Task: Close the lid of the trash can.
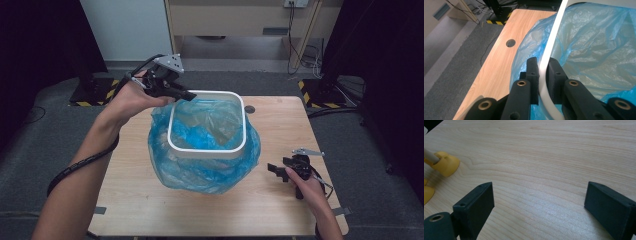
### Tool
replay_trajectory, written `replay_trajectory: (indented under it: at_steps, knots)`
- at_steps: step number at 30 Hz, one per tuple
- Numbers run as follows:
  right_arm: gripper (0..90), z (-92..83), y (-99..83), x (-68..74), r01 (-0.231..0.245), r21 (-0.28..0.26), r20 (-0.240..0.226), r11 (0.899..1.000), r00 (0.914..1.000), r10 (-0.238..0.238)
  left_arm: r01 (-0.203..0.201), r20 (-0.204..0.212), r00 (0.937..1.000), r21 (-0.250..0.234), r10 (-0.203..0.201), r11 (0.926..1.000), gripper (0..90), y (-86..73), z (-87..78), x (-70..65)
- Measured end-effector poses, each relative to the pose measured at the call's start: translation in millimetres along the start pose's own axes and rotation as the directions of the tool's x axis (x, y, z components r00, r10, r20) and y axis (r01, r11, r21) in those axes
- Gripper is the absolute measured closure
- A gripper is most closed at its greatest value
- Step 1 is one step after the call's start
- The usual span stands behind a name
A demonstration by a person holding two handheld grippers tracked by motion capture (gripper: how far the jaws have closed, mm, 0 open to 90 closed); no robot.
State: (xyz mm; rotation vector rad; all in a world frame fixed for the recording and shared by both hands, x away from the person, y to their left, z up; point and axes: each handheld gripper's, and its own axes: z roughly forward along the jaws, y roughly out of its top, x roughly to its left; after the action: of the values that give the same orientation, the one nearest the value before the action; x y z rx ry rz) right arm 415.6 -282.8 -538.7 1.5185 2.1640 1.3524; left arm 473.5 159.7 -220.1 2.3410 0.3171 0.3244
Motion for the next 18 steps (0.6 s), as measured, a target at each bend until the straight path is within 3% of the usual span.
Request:
replay_trajectory:
  at_steps: [7, 18]
  knots:
    - [8.7, 0.0, 0.1, 0.3, 0.000, 0.002, 0.001, 1.000, 1.0000, 0.000, 0.004, 0.007, 1.0000, 0.006, -0.005, 1.0000, 80.9, -3.1, 3.5, 1.5]
    - [8.8, -0.2, 0.0, 0.4, -0.002, 0.002, 0.000, 1.000, 1.0000, 0.002, 0.008, 0.016, 0.9999, -0.039, -0.007, 0.9992, 80.7, -9.4, 3.0, 2.3]
